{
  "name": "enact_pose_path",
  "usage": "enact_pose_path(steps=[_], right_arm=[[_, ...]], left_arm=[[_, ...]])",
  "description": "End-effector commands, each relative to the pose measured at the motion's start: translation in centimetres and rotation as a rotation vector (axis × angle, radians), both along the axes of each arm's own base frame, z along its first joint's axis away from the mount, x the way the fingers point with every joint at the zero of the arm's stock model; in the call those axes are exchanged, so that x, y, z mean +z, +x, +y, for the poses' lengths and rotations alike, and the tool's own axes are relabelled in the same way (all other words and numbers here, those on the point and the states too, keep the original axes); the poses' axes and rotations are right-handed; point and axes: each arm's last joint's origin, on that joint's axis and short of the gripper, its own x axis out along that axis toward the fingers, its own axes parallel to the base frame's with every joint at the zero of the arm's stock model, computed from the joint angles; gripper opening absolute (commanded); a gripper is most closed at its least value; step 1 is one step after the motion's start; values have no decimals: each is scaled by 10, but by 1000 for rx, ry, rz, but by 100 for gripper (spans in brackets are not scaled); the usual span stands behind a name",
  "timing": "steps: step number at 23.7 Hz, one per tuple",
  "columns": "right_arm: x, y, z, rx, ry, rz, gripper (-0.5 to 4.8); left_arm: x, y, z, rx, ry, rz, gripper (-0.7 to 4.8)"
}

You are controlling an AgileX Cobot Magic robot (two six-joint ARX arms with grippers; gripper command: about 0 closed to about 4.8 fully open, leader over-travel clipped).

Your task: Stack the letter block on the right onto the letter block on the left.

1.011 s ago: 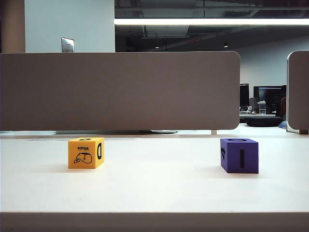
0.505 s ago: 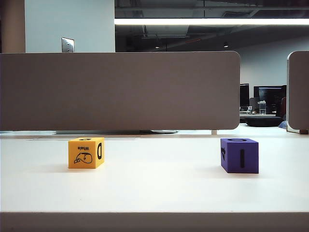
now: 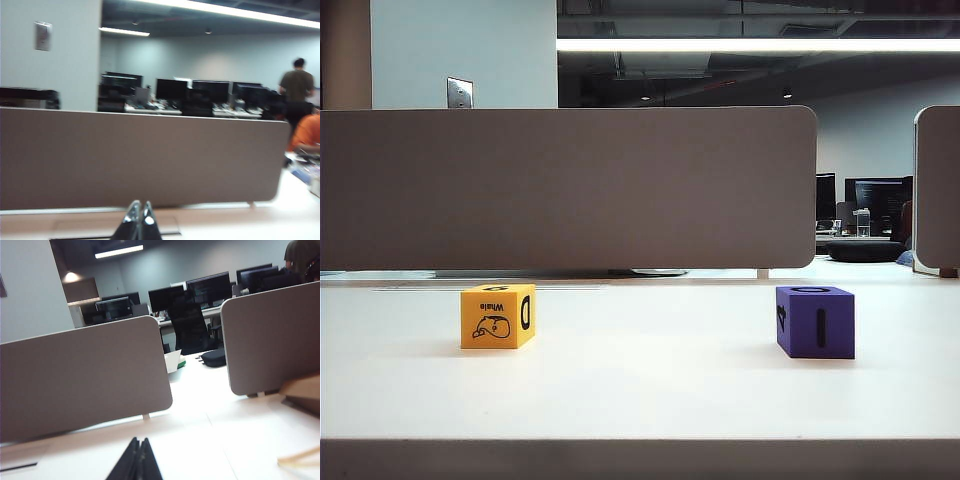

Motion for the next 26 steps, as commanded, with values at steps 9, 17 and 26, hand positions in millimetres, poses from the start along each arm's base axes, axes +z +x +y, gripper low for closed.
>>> enact_pose_path(steps=[9,17,26], right_arm=[[115,81,19,286,76,238,-4],[107,126,92,137,-126,624,-4],[39,151,131,193,-225,1049,479]], left_arm=[[42,93,-18,-163,-13,407,-6],[27,97,-48,-281,6,653,-6],[23,82,-80,-422,80,693,-6]])
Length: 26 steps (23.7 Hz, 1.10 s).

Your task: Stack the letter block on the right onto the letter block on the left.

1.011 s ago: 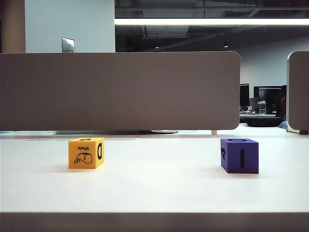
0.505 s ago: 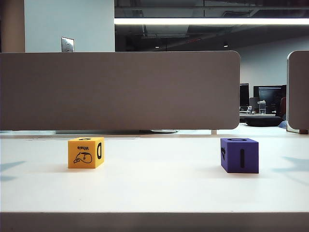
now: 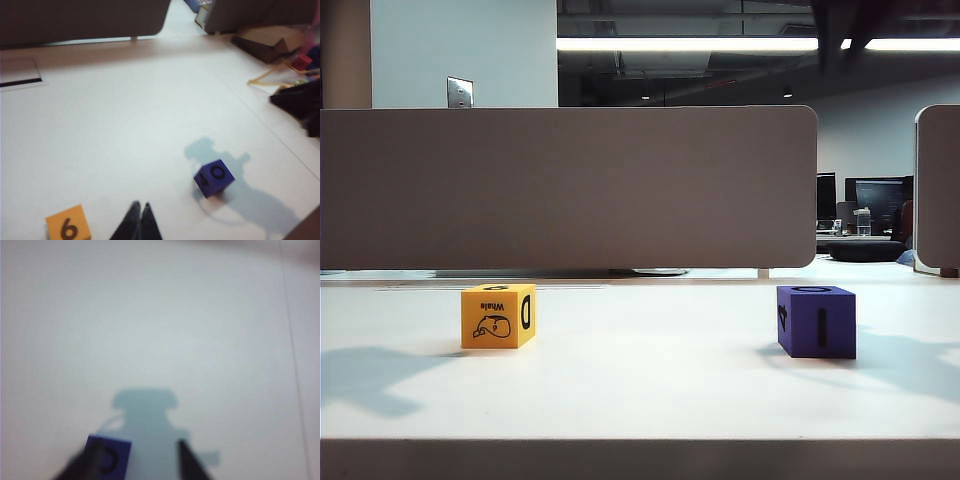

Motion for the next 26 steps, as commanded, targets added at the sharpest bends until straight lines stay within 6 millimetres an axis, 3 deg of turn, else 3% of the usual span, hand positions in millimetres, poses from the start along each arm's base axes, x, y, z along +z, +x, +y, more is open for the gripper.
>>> enact_pose_path(steps=[1,5,9,14,17,23,26], right_arm=[[-16,5,5,-36,77,123,479],[-35,14,12,-91,173,246,479],[-59,28,20,-118,136,332,479],[-91,44,27,-145,61,418,479],[-112,53,33,-155,44,480,479],[-145,66,41,-162,32,556,479],[-153,70,39,-203,46,575,479]], left_arm=[[-1,-1,3,38,22,22,-6],[-9,-6,5,27,67,114,-6],[-6,-10,6,-8,51,122,-6],[18,-17,10,-16,27,-16,-6],[33,-17,15,112,81,-119,-6],[35,-17,17,166,166,-169,-6],[36,-18,18,180,168,-173,-6]])
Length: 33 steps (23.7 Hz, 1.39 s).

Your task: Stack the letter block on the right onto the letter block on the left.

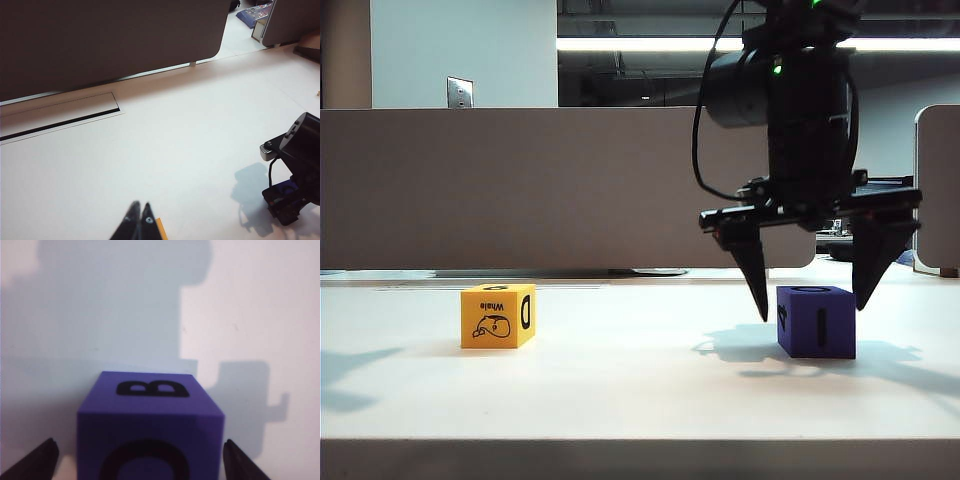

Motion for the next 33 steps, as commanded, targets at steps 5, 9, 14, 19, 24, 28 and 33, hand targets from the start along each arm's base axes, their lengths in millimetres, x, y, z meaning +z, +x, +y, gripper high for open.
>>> enact_pose_path(steps=[5,9,14,19,24,28,33], right_arm=[[0,7,-7,-80,67,-1,407],[0,9,-12,-114,108,13,259],[4,10,-9,-95,181,34,200],[46,27,1,58,230,-82,201],[108,33,26,262,391,-226,202],[142,23,55,452,429,-347,202],[157,5,88,625,439,-426,202]], left_arm=[[11,-3,4,74,38,-64,-6],[12,-4,5,74,37,-66,-6],[12,-4,5,74,39,-63,-6],[11,-3,6,136,71,-68,-6],[9,-2,9,198,128,-74,-6],[8,2,11,192,140,-69,-6],[7,9,20,175,88,-44,-6]])
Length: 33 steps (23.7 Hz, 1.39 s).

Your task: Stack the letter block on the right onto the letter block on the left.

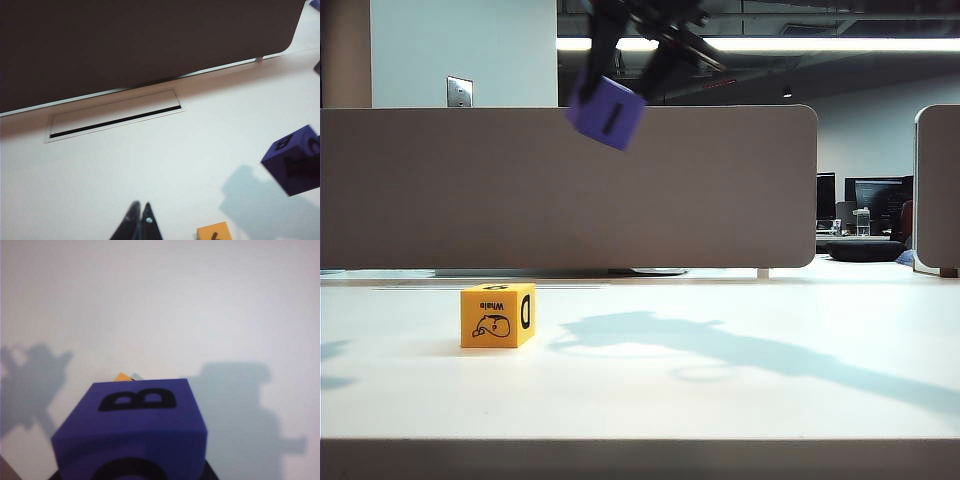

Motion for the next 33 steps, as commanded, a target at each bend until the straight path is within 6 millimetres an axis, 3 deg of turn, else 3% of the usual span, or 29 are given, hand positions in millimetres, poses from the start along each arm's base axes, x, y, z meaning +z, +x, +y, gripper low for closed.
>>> enact_pose_path(steps=[1,6,15,33], right_arm=[[2,-5,13,71,-1,-57,202],[-12,-7,35,162,-37,-89,202],[-60,4,67,262,-123,-61,202],[-120,22,91,366,-175,-39,203]], left_arm=[[3,0,1,-11,-17,-12,-6],[-7,6,0,-16,19,53,-6],[-18,16,-4,-4,-23,88,-6],[-18,15,-3,-10,5,85,-6]])
